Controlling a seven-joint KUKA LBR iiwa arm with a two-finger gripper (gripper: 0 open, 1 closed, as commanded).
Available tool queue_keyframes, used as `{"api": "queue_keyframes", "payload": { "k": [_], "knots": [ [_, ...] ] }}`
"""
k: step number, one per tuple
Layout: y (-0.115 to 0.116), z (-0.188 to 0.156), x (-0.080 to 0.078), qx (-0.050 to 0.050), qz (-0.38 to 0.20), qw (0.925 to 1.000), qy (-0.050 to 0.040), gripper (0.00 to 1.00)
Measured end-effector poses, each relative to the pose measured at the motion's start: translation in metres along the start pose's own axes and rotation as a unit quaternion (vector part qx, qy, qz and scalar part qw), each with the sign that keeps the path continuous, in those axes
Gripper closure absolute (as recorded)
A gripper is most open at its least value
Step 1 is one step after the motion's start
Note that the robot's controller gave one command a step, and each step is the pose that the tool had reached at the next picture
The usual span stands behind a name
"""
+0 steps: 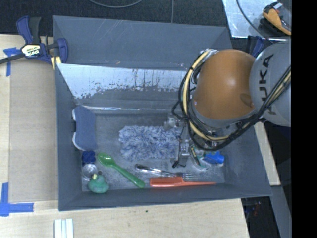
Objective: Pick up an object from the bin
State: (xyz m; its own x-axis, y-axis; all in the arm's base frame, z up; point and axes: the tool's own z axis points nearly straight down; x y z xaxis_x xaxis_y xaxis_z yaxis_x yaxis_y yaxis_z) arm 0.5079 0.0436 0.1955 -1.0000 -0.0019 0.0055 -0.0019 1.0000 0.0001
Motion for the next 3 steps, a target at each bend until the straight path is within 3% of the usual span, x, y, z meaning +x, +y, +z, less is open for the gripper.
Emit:
{"api": "queue_keyframes", "payload": {
  "k": [1, 2, 3],
  "knots": [
    [0.000, -0.005, -0.002, 0.000, 0.001, 1.0000, -0.0042, 0.00],
    [-0.031, 0.096, -0.070, 0.001, -0.099, 0.9951, -0.0071, 0.00],
    [-0.033, 0.124, -0.094, 0.000, -0.070, 0.9975, -0.0082, 0.00]
  ]
}}
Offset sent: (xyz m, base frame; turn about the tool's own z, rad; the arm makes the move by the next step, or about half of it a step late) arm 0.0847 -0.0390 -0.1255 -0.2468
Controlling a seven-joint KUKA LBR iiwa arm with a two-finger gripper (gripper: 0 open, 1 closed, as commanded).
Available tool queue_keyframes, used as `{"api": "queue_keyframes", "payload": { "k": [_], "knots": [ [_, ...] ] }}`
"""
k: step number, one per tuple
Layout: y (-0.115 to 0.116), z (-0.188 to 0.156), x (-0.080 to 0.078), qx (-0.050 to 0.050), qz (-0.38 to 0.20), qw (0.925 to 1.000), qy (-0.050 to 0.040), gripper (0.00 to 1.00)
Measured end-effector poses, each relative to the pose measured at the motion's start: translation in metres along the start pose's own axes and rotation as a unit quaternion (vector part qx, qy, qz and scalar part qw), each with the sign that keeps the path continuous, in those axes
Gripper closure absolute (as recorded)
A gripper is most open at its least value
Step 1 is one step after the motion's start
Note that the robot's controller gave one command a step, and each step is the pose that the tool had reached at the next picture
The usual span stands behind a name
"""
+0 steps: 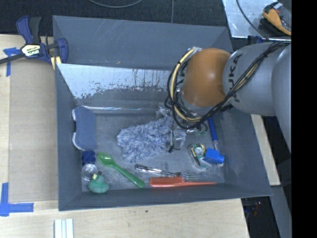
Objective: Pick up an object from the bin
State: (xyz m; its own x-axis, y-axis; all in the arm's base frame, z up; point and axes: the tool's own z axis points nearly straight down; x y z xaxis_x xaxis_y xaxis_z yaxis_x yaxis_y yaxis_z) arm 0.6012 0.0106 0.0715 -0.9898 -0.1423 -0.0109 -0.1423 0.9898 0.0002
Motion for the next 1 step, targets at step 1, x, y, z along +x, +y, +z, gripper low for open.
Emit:
{"api": "queue_keyframes", "payload": {
  "k": [1],
  "knots": [
    [0.0153, -0.0005, 0.0034, 0.001, -0.098, 0.9952, 0.0001, 0.00]
  ]
}}
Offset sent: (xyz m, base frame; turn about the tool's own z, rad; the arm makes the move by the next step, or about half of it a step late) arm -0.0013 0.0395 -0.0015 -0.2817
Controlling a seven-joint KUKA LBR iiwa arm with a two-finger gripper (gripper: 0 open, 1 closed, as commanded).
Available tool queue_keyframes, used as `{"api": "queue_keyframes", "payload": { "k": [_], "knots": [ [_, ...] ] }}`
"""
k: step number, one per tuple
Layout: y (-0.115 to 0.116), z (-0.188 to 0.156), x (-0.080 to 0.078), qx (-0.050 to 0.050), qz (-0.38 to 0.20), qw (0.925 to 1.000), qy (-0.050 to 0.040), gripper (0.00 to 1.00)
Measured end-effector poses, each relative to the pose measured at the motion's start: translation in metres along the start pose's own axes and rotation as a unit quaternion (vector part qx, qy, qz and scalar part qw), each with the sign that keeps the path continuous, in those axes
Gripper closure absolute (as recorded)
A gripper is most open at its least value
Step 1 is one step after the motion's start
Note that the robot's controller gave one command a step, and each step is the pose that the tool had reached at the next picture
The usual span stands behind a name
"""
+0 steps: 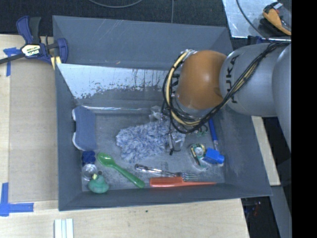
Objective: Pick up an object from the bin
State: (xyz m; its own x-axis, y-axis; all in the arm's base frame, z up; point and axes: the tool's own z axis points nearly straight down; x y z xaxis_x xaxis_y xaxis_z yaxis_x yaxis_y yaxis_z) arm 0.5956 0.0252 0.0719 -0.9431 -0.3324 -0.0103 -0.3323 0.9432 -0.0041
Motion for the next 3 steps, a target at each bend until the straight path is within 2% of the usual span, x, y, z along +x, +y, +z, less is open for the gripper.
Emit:
{"api": "queue_keyframes", "payload": {
  "k": [1, 2, 3],
  "knots": [
    [0.021, 0.000, -0.014, 0.000, -0.041, 0.9992, -0.0039, 0.00],
    [0.001, -0.001, -0.003, 0.001, -0.003, 1.0000, -0.0029, 1.00],
    [0.001, -0.001, -0.003, 0.001, -0.003, 1.0000, -0.0029, 1.00]
  ]
}}
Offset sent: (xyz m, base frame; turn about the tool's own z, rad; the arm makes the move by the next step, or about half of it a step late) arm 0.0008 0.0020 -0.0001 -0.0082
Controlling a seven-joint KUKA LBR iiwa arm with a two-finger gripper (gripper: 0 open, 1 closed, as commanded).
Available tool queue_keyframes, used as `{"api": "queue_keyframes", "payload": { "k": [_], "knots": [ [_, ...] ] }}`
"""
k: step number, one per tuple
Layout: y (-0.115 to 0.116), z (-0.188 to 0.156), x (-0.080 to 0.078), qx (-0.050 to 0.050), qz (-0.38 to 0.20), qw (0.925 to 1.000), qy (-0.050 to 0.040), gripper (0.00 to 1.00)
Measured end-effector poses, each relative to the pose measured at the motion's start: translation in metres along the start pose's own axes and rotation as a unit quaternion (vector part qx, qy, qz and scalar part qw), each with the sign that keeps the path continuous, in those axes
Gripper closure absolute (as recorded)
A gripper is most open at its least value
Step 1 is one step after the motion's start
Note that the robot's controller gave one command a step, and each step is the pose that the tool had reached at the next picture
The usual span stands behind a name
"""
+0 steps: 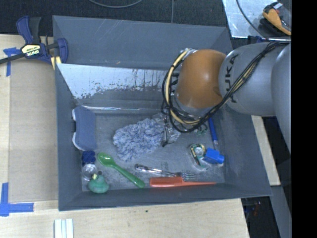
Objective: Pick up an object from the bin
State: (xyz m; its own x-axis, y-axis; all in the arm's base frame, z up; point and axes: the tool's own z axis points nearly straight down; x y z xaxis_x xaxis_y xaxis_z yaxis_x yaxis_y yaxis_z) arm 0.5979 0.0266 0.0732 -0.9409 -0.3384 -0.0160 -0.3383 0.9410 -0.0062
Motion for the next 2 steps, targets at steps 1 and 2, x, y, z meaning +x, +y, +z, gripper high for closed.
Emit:
{"api": "queue_keyframes", "payload": {
  "k": [1, 2],
  "knots": [
    [0.001, -0.014, 0.002, -0.001, 0.000, 1.0000, 0.0021, 1.00],
    [0.000, -0.063, 0.001, -0.001, 0.001, 1.0000, 0.0027, 1.00]
  ]
}}
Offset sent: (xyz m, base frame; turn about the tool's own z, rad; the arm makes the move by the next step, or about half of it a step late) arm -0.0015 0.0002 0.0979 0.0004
